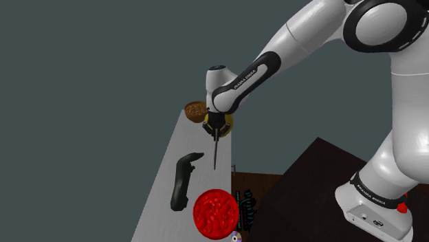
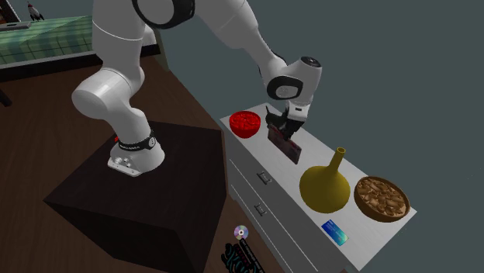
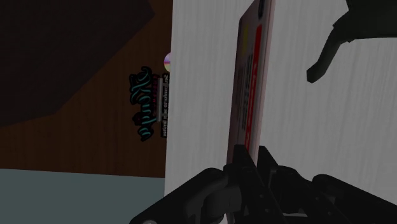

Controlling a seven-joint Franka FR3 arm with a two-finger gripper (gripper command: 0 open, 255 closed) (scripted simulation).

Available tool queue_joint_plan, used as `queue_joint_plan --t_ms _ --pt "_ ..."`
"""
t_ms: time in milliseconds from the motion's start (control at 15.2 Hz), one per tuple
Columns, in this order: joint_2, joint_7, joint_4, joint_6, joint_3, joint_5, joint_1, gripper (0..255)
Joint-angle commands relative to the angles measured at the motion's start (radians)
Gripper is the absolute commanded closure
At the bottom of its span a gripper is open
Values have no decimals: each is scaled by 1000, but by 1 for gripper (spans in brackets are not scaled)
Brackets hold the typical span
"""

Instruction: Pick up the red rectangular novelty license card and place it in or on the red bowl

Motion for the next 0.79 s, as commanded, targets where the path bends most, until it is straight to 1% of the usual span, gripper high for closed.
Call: queue_joint_plan --t_ms 0,726 --pt "-23 -1 -3 -20 4 5 -2 255" --pt "-125 -7 11 -135 18 27 -14 255"
